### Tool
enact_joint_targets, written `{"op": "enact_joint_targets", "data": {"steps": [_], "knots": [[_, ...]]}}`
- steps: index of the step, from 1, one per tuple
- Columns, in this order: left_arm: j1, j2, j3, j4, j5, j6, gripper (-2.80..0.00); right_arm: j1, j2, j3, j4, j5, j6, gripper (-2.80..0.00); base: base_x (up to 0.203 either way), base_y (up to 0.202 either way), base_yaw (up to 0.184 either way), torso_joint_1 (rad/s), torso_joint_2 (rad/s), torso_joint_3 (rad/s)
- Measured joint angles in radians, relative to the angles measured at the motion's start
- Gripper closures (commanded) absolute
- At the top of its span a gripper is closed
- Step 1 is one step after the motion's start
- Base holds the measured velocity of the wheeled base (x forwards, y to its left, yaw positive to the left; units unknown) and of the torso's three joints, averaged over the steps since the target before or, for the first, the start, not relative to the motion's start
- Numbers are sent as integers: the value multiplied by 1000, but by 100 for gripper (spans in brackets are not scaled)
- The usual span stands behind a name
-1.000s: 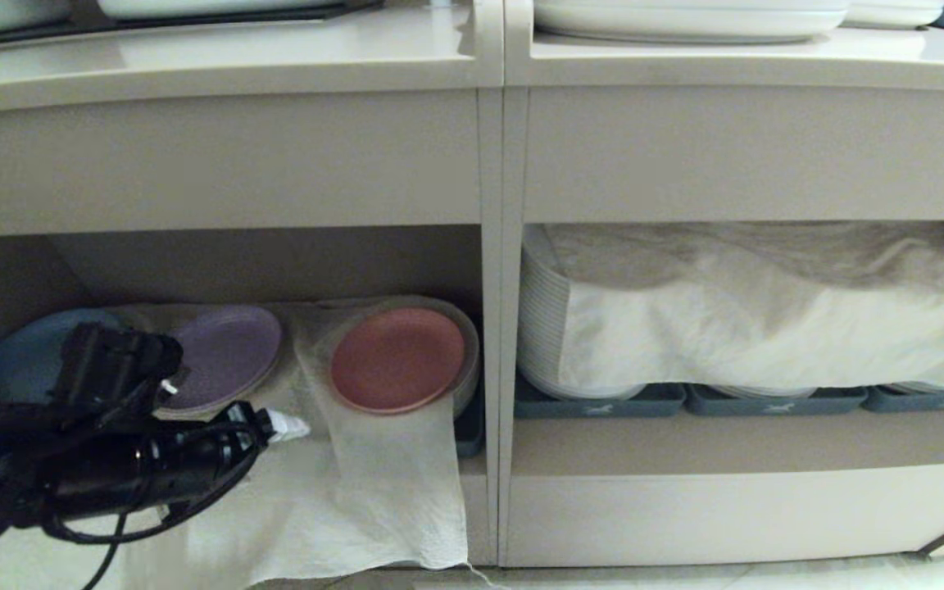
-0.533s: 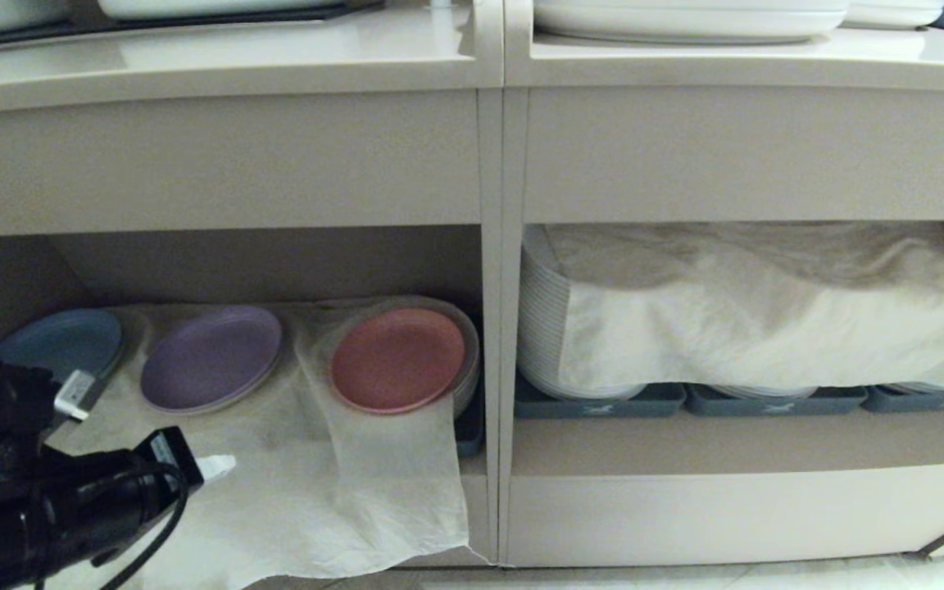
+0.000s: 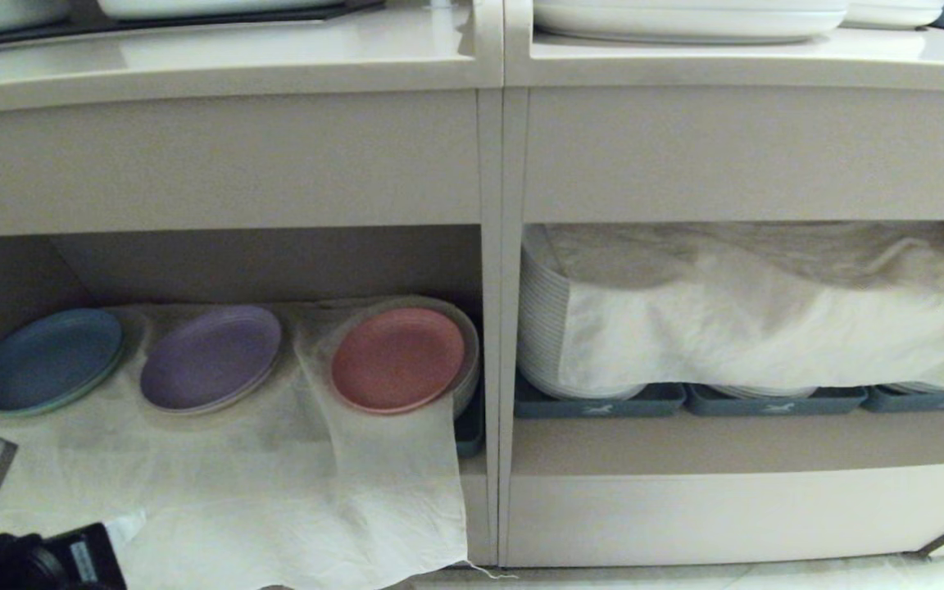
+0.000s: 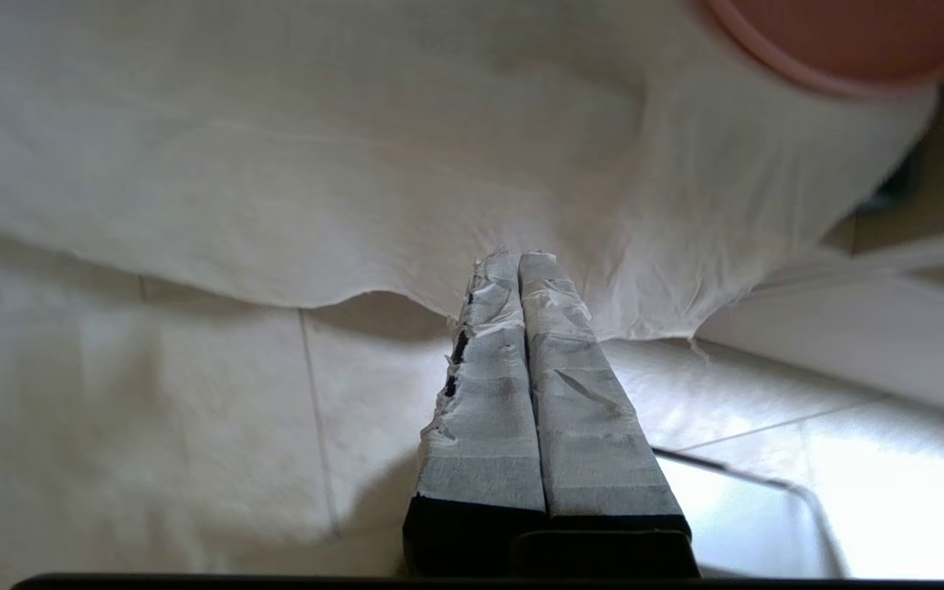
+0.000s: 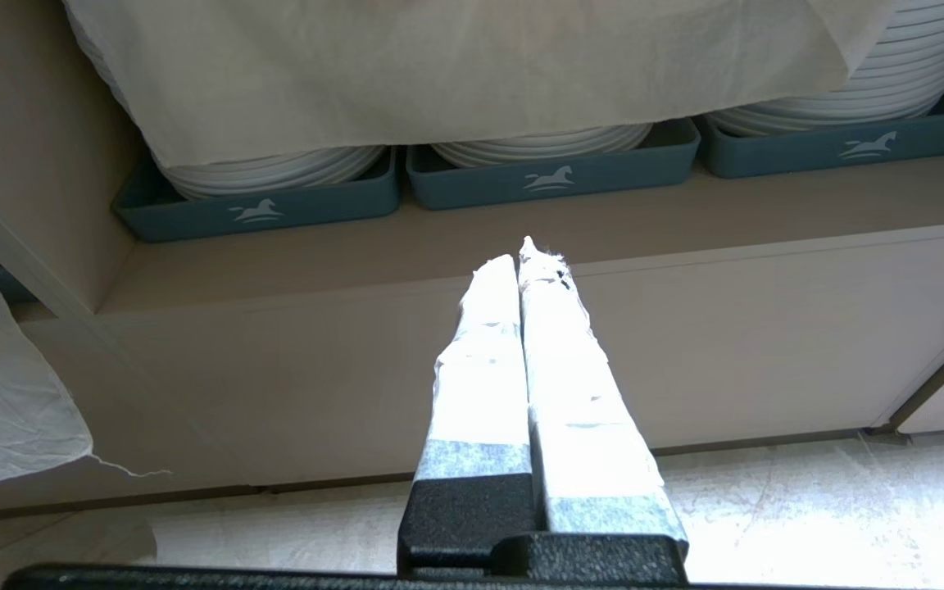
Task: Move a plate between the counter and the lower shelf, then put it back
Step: Pick up the plate in the cupboard
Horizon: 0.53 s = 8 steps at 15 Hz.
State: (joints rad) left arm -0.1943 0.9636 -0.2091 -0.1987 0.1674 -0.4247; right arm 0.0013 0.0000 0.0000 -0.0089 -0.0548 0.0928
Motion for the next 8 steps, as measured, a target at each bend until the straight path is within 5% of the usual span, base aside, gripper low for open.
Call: {"op": "enact_joint_targets", "data": {"steps": [4, 8], "knots": [[52, -255, 137, -17, -61, 130, 0, 0, 0, 0, 0, 0, 0, 0, 0, 0, 0, 0, 0, 0], [178, -555, 193, 65, -213, 193, 0, 0, 0, 0, 0, 0, 0, 0, 0, 0, 0, 0, 0, 0]]}}
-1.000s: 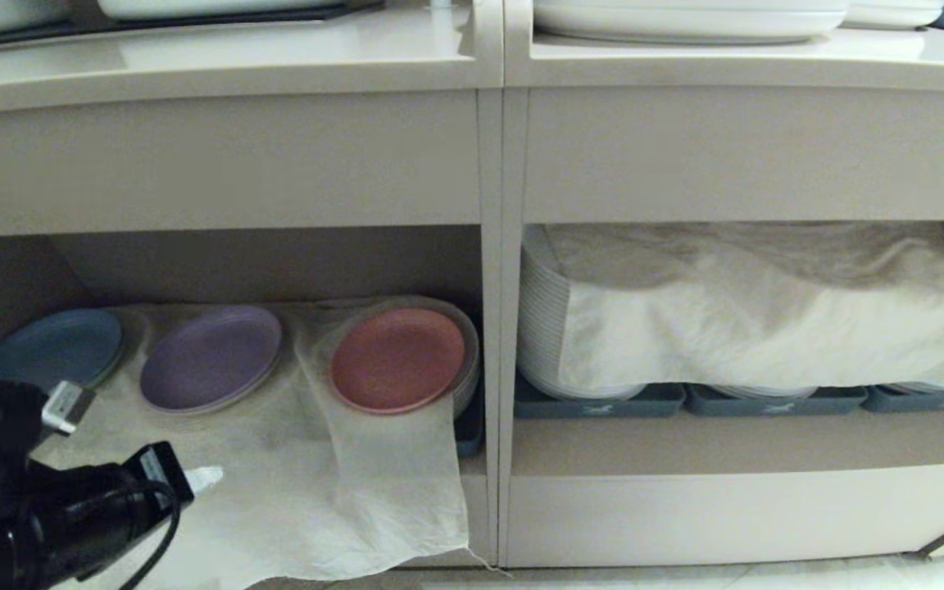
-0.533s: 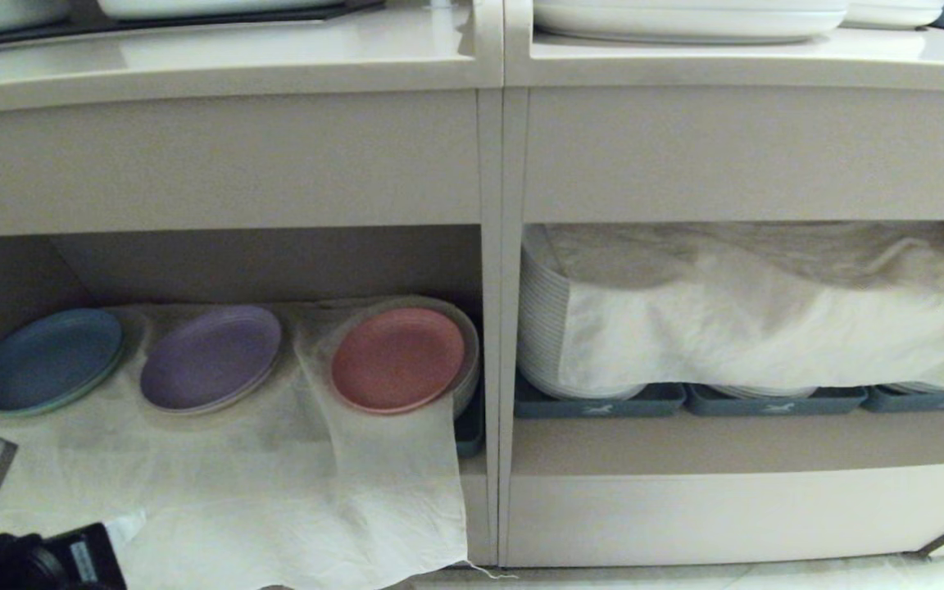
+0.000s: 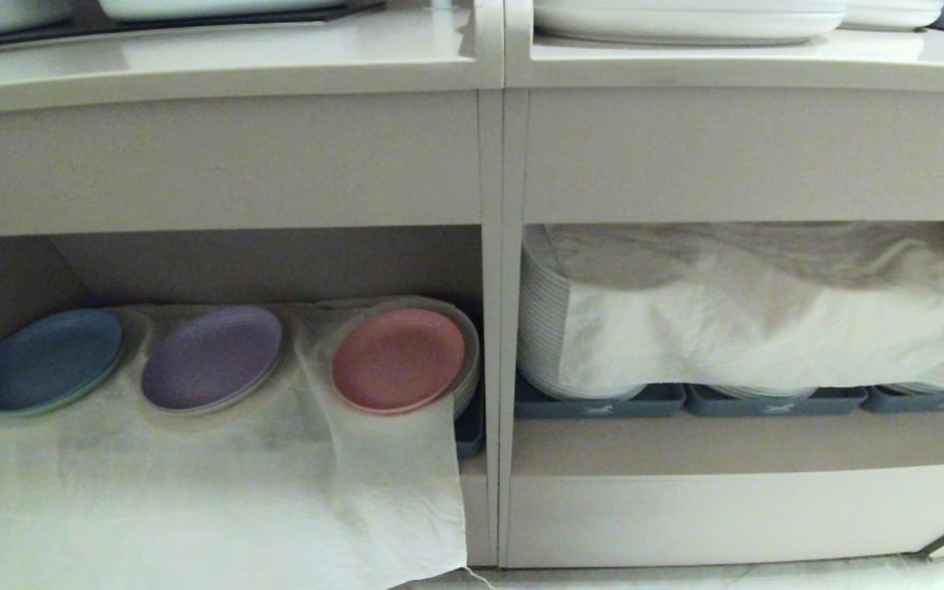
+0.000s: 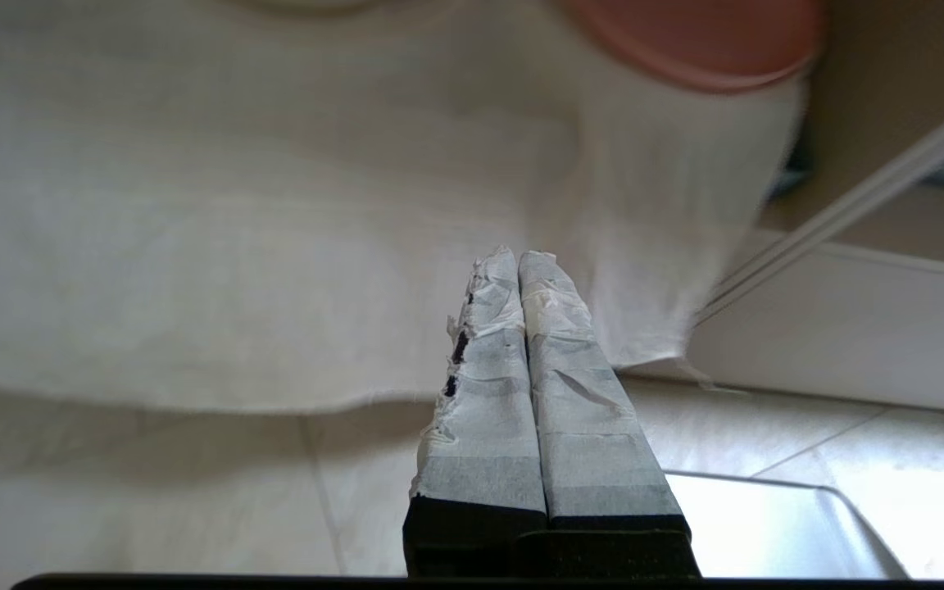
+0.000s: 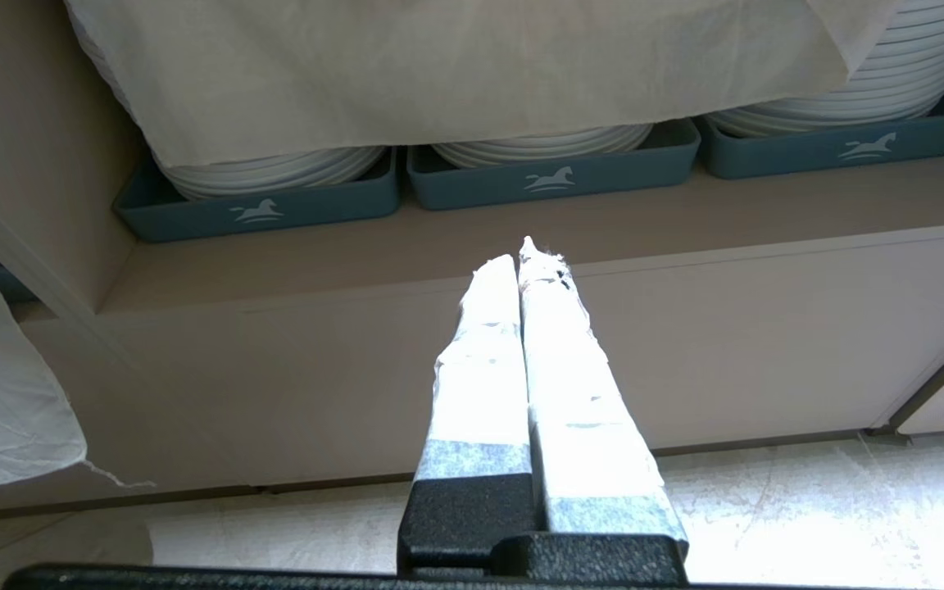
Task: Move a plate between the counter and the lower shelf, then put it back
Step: Pick up the plate in the cupboard
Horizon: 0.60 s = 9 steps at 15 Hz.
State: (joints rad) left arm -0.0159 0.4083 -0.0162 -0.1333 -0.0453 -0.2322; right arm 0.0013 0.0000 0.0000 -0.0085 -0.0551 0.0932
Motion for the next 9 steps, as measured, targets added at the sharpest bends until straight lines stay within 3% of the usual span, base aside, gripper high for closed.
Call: {"op": "enact_joint_targets", "data": {"steps": [2, 6, 7, 9], "knots": [[36, -103, 10, 25, -55, 35, 0, 0, 0, 0, 0, 0, 0, 0, 0, 0, 0, 0, 0, 0], [26, -262, 9, 49, -62, 112, 0, 0, 0, 0, 0, 0, 0, 0, 0, 0, 0, 0, 0, 0], [23, -309, 3, 73, -57, 131, 0, 0, 0, 0, 0, 0, 0, 0, 0, 0, 0, 0, 0, 0], [18, -366, -9, 104, 15, 201, 0, 0, 0, 0, 0, 0, 0, 0, 0, 0, 0, 0, 0, 0]]}}
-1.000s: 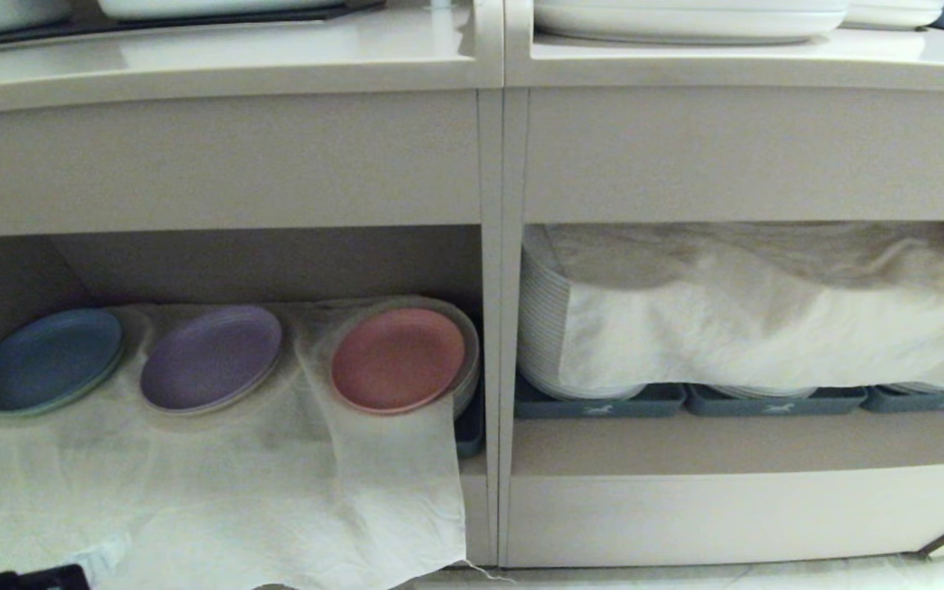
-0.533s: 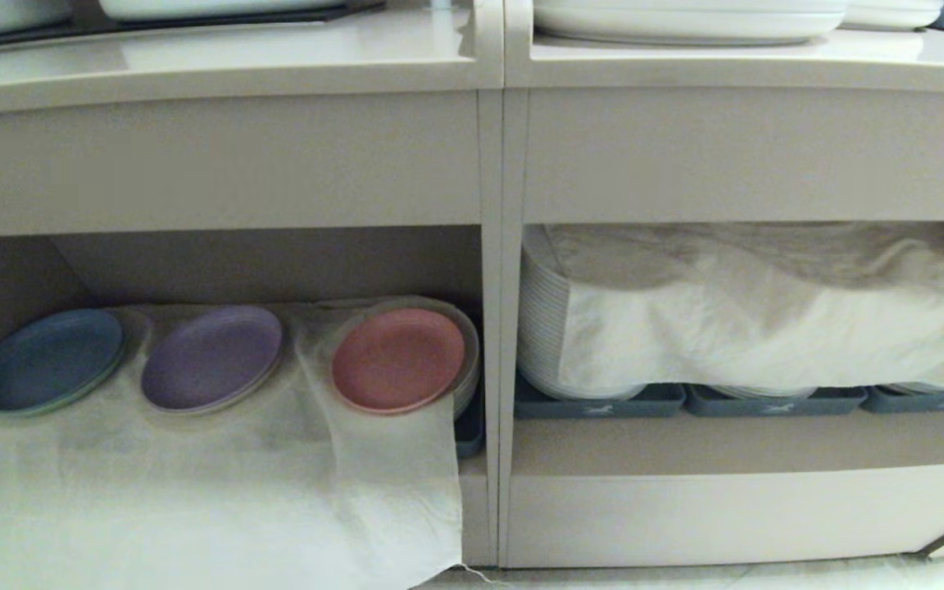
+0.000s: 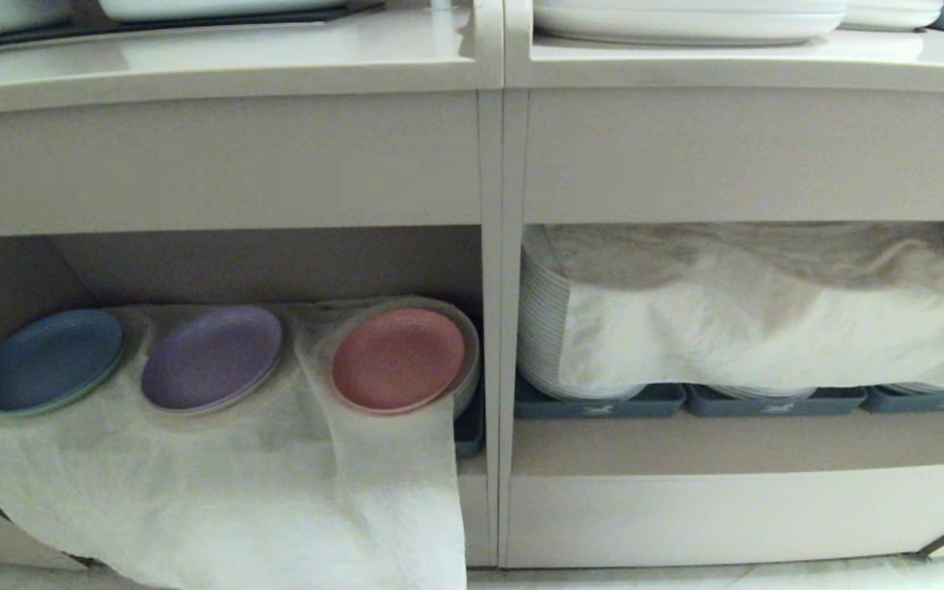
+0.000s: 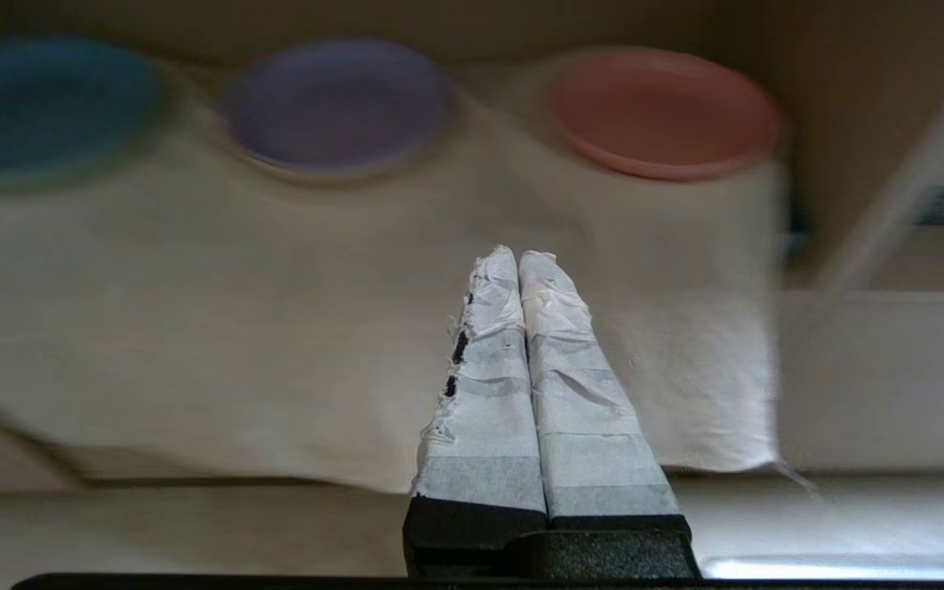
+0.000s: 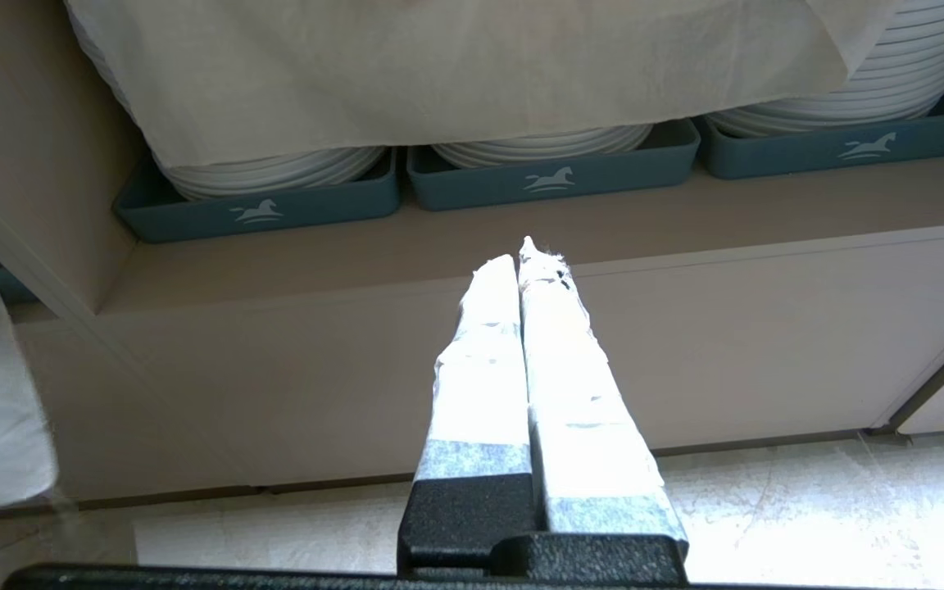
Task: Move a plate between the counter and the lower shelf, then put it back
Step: Pick up the plate in the cupboard
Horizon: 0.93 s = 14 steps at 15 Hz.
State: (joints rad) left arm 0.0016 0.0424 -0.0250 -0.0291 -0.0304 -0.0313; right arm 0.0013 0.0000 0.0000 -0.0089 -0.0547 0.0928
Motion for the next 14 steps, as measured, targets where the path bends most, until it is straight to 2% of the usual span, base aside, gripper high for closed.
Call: {"op": "enact_joint_targets", "data": {"steps": [2, 4, 5, 8, 10, 14], "knots": [[-1, -27, -4, 2, 40, 57, 0, 0, 0, 0, 0, 0, 0, 0, 0, 0, 0, 0, 0, 0], [-2, -38, -1, -5, 79, 148, 0, 0, 0, 0, 0, 0, 0, 0, 0, 0, 0, 0, 0, 0], [-2, -40, 9, -25, 80, 176, 0, 0, 0, 0, 0, 0, 0, 0, 0, 0, 0, 0, 0, 0], [-2, -41, 21, -19, -23, 118, 0, 0, 0, 0, 0, 0, 0, 0, 0, 0, 0, 0, 0, 0], [-2, -41, 14, 24, -23, 96, 0, 0, 0, 0, 0, 0, 0, 0, 0, 0, 0, 0, 0, 0], [-2, -41, 10, 26, -21, 99, 0, 0, 0, 0, 0, 0, 0, 0, 0, 0, 0, 0, 0, 0]]}}
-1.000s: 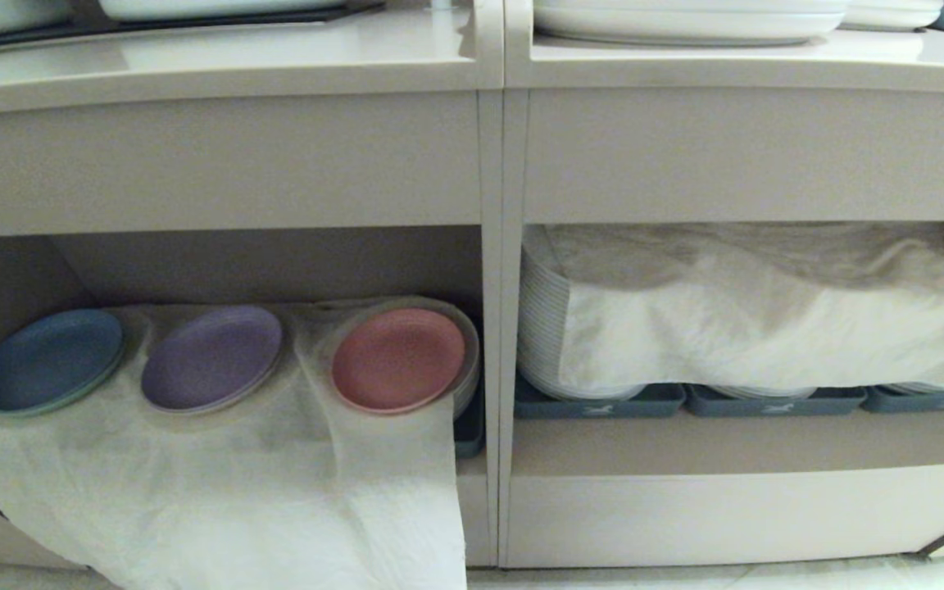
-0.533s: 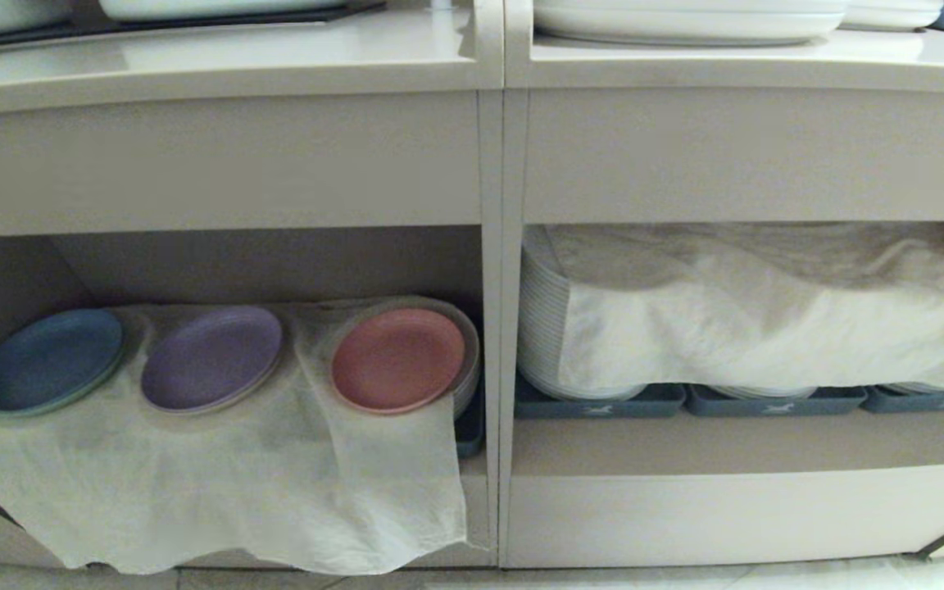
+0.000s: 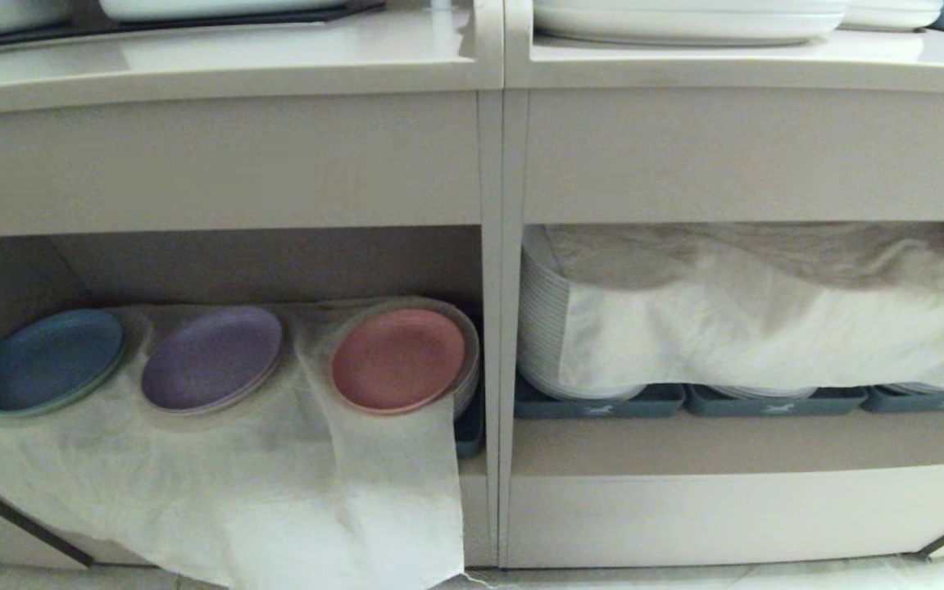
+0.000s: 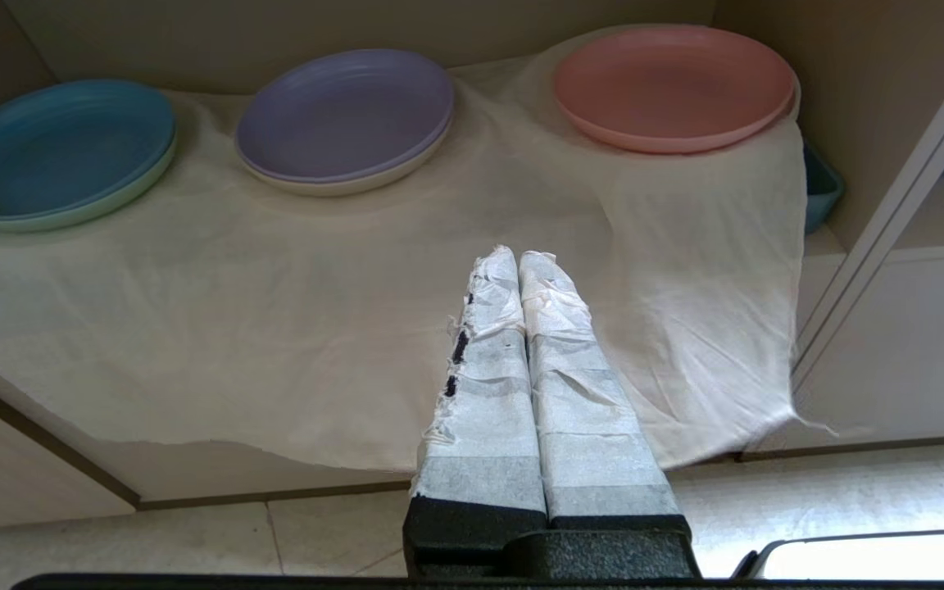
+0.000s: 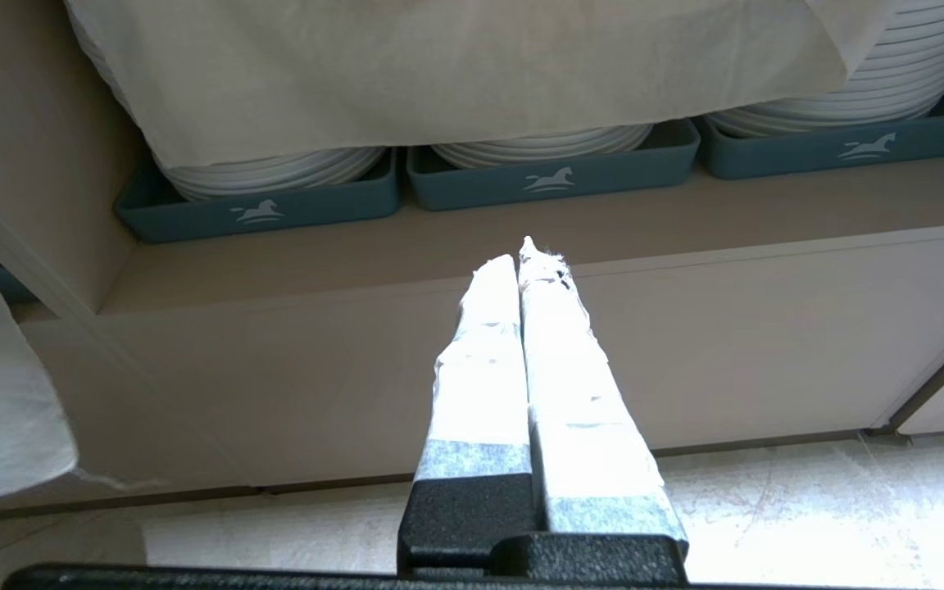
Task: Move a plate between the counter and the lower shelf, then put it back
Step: Pick up the plate in the cupboard
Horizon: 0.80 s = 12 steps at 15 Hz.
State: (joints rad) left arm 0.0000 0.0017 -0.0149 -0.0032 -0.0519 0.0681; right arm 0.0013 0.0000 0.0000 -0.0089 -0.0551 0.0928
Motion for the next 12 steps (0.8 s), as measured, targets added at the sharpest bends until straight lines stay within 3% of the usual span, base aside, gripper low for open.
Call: {"op": "enact_joint_targets", "data": {"steps": [4, 12], "knots": [[0, 0, 0, -2, 3, 14, 0, 0, 0, 0, 0, 0, 1, 0, 0, 0, 0, 0, 0, 0], [0, 0, 7, -32, 17, -20, 0, 0, 0, 0, 0, 0, 0, 0, 0, 0, 0, 0, 0, 0]]}}
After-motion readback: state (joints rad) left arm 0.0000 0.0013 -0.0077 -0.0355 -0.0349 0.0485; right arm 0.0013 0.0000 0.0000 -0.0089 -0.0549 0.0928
